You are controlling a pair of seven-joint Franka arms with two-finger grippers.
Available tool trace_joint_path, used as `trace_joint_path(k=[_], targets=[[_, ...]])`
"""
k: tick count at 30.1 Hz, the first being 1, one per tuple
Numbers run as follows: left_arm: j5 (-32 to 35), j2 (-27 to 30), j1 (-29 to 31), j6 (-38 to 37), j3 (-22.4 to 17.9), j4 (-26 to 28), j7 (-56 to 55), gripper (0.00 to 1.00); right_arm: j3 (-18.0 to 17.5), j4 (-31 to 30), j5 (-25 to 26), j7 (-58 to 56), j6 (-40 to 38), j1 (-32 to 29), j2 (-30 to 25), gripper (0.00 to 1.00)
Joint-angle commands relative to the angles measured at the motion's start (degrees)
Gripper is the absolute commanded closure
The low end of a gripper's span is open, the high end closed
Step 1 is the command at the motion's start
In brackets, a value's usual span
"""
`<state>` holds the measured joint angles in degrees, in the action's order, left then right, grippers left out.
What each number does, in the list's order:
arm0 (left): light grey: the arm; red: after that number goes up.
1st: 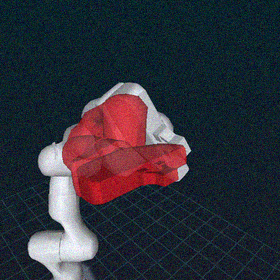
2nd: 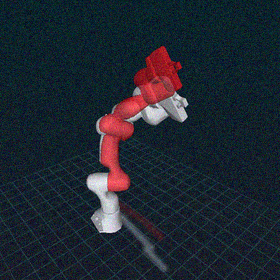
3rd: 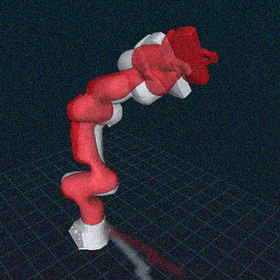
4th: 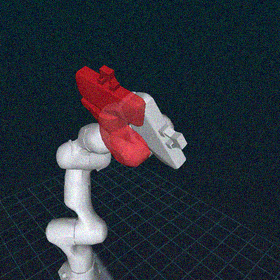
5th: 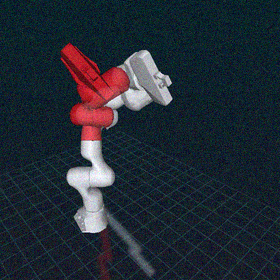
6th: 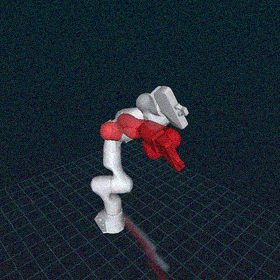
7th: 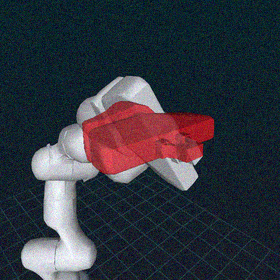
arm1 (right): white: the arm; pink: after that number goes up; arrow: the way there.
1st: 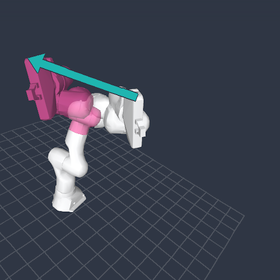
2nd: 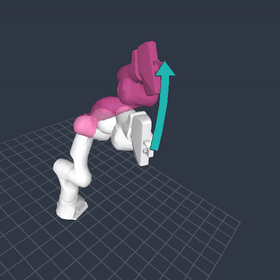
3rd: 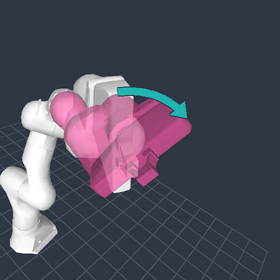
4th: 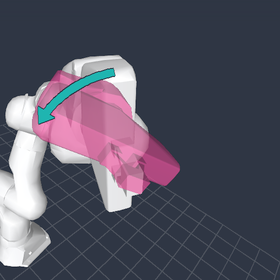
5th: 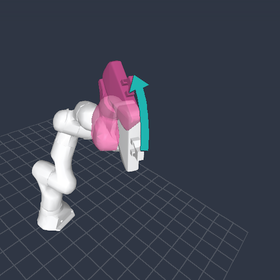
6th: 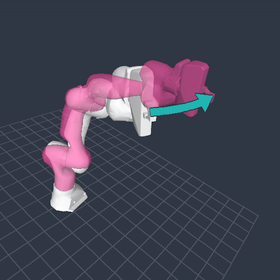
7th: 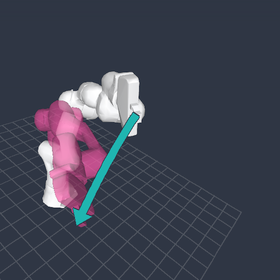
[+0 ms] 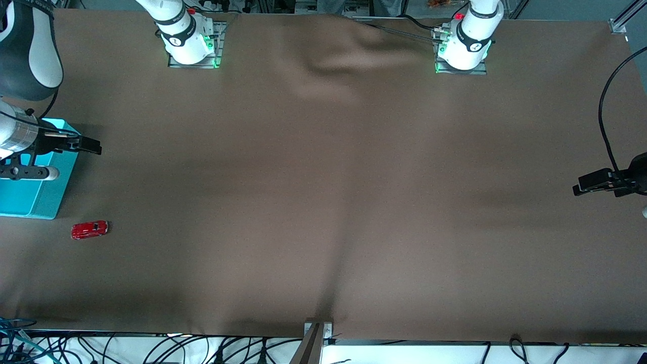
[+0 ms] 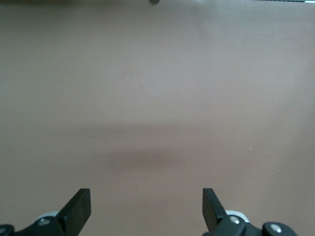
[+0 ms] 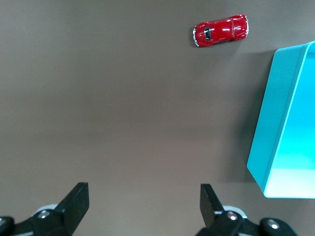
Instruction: Wind red beetle toy and store in blue box
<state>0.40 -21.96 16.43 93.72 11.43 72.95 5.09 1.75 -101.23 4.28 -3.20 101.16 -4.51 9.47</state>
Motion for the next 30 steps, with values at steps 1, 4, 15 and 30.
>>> trace_joint_path(k=[1, 4, 15, 30], targets=[[0.4, -0.3, 0.1, -1.2, 0.2, -1.2, 0.8, 0.0, 0.7, -6.2, 0.7, -0.8, 6.5, -0.4, -1.2, 0.0], [0.3, -0.3, 0.2, -1.2, 0.1, -1.3, 0.8, 0.0, 1.6, -7.5, 0.7, -0.8, 8.3, -0.4, -0.7, 0.0], [0.7, -0.4, 0.6, -1.2, -0.9, -4.2, 0.8, 0.0, 2.8, -8.0, -1.8, 4.6, 13.4, -0.4, 3.3, 0.0], [0.2, 0.0, -2.9, -1.6, -6.7, -4.0, 0.7, 0.0, 5.2, -6.6, -5.5, 28.0, 21.3, -0.6, 9.3, 0.0]])
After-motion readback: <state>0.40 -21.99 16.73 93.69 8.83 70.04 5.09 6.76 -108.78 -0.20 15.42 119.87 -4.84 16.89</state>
